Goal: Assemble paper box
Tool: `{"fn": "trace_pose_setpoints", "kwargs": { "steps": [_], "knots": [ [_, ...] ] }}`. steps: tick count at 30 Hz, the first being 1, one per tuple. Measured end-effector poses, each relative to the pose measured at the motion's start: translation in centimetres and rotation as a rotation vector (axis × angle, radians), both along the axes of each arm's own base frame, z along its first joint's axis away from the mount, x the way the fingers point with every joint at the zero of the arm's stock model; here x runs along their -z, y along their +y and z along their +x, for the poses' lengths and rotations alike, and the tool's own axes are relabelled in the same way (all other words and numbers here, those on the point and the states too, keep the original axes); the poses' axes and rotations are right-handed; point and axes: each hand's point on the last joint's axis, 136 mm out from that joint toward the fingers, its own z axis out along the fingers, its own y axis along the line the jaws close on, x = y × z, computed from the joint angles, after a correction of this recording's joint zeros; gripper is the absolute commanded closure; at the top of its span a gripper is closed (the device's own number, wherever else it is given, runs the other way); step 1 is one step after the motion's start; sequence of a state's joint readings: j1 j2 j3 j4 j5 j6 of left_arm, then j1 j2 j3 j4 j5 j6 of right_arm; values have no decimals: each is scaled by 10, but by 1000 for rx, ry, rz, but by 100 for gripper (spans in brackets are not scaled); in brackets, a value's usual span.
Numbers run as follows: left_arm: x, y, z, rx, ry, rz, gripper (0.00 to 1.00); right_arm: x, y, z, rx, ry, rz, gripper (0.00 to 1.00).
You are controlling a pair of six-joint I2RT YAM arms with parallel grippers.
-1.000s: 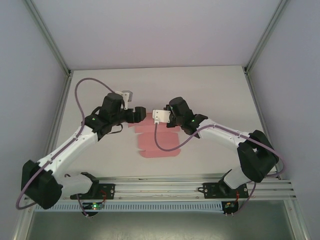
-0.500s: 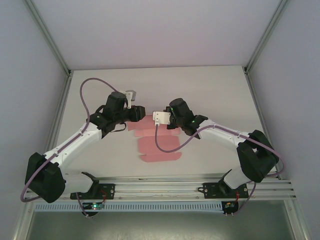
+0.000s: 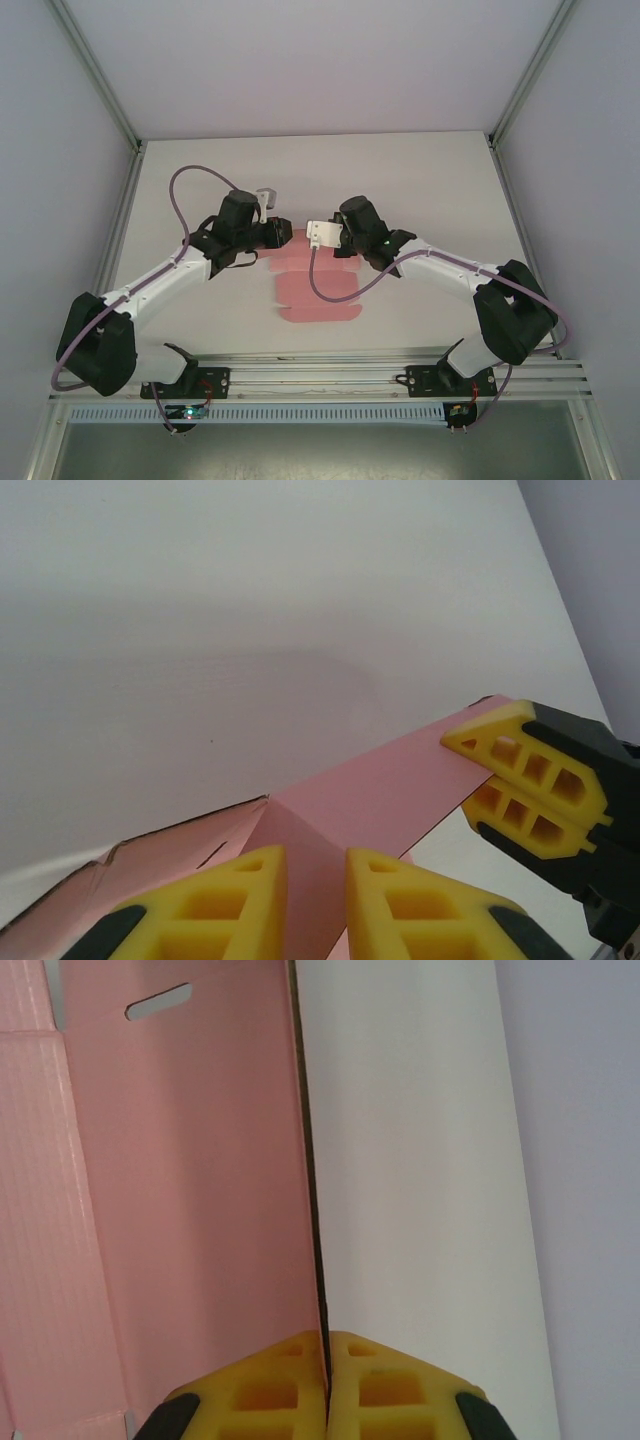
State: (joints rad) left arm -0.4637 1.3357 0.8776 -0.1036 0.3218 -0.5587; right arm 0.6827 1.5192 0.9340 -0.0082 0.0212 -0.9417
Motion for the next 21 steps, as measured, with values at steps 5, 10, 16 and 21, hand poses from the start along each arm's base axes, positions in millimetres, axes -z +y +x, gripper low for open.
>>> {"fn": "trace_pose_setpoints", "kwargs": {
  "steps": [5, 10, 16, 21],
  "knots": [
    [5, -8, 5, 7, 1, -52, 74, 1, -6, 0, 16, 23, -20, 100],
    [10, -16, 10, -10, -2, -138, 73, 5, -14, -1, 41, 57, -30, 100],
    [7, -23, 18, -52, -23, -287, 75, 5, -19, 0, 93, 81, -8, 100],
    [-4, -27, 27, -92, -54, -416, 77, 2, -20, 3, 145, 95, 38, 100]
  ]
}}
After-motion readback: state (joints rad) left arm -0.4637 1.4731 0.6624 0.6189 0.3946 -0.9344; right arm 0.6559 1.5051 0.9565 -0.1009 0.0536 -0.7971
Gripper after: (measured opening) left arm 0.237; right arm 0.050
